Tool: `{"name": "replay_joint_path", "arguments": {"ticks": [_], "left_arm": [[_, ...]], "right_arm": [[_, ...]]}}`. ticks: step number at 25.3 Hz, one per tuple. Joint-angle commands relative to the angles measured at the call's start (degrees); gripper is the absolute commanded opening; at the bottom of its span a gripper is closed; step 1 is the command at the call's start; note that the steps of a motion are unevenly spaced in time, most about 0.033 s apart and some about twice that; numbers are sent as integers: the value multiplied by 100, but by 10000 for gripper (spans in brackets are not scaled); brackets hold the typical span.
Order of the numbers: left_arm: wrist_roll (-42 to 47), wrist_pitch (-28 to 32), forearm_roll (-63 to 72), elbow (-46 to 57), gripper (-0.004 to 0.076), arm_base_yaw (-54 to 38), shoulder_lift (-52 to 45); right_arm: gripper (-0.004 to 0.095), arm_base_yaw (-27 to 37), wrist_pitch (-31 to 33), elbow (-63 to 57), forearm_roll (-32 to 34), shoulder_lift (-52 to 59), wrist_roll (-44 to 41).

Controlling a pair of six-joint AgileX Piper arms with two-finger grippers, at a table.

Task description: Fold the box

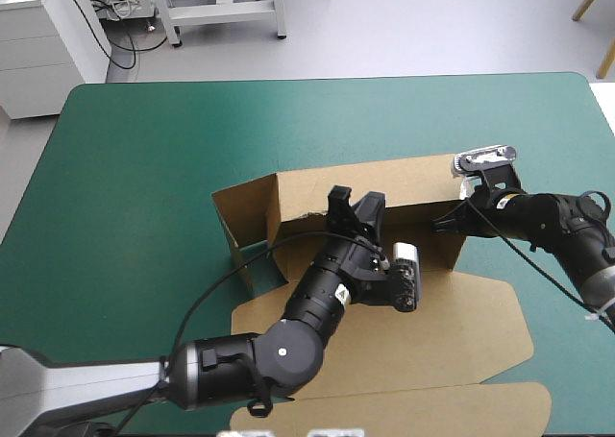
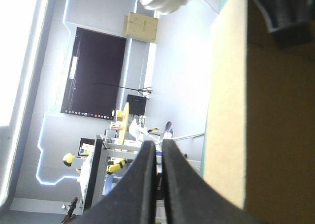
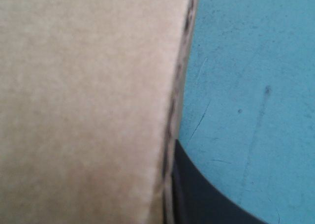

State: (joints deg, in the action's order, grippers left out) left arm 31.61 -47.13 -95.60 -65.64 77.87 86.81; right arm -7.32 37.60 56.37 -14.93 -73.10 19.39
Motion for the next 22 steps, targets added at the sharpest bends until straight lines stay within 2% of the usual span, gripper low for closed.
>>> {"name": "replay_joint_path", "arguments": {"ticks": [1,5,8,15,22], "left_arm": [[85,-201,-234,-335,-4,-128,-620],[192,225,497,-1191,-4,-1133,-806],[149,630,1735,-1819,-4,-2354,-806],[-431,661,3743,-1946,-4,-4060,-806],[-2174,510,6788,-1946,-4,-5707,-806]], "right_arm": [[1,-25,680,516,145,102,-262],[0,-25,1941,1254,341,-210,-508],[0,-25,2259,1709,438,-579,-680],[-1,-25,2399,2386,442,-1496,-680],[-1,-25,2240,3300,442,-2577,-680]]}}
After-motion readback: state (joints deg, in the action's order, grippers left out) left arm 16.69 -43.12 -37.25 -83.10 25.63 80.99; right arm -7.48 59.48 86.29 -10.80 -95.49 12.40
